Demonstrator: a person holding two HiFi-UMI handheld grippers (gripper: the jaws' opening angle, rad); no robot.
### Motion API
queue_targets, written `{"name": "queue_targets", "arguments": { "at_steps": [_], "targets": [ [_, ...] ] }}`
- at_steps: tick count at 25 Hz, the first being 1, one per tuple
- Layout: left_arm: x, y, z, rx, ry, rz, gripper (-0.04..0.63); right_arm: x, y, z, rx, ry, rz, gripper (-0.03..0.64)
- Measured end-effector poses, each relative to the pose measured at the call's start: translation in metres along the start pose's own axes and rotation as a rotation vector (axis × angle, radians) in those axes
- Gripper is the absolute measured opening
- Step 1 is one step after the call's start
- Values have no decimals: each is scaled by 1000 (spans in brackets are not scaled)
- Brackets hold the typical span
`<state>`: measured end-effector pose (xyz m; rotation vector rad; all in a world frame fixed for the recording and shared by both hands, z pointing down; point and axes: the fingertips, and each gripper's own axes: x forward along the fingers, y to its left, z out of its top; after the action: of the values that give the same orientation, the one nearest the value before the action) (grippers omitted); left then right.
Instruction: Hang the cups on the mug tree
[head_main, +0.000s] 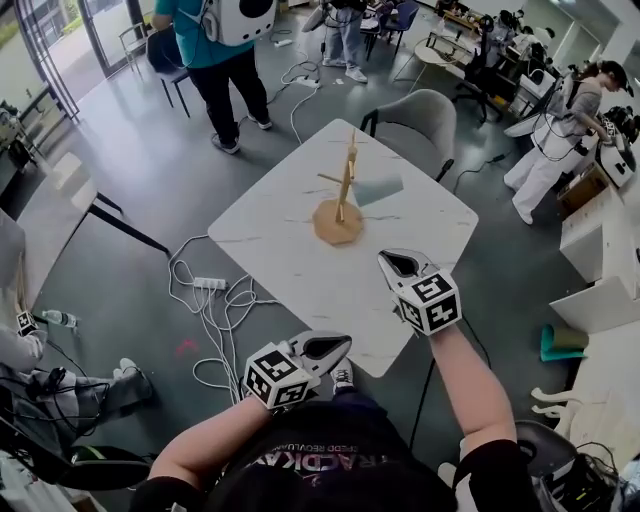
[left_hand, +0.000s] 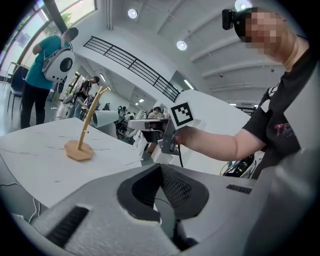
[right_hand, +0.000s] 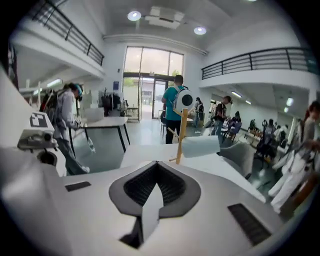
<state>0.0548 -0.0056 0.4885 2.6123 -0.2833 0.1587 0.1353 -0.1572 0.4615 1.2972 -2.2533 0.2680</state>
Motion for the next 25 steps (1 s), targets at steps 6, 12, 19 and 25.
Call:
{"name": "queue_targets", "arguments": {
  "at_steps": [6, 12, 19, 25],
  "targets": [
    [-10, -2, -9, -4, 19, -6, -3, -24, 48, -12, 262, -102, 117, 12],
    [-19, -5, -17, -10, 30, -12, -3, -45, 94, -32, 400, -143, 169, 11],
    [-37, -8, -31, -29, 46, -19, -3, -60, 144, -57, 524, -158, 211, 11],
    [-47, -9, -41, -50, 62, -22, -3, -66, 180, -74, 594, -147, 249, 11]
  ]
}}
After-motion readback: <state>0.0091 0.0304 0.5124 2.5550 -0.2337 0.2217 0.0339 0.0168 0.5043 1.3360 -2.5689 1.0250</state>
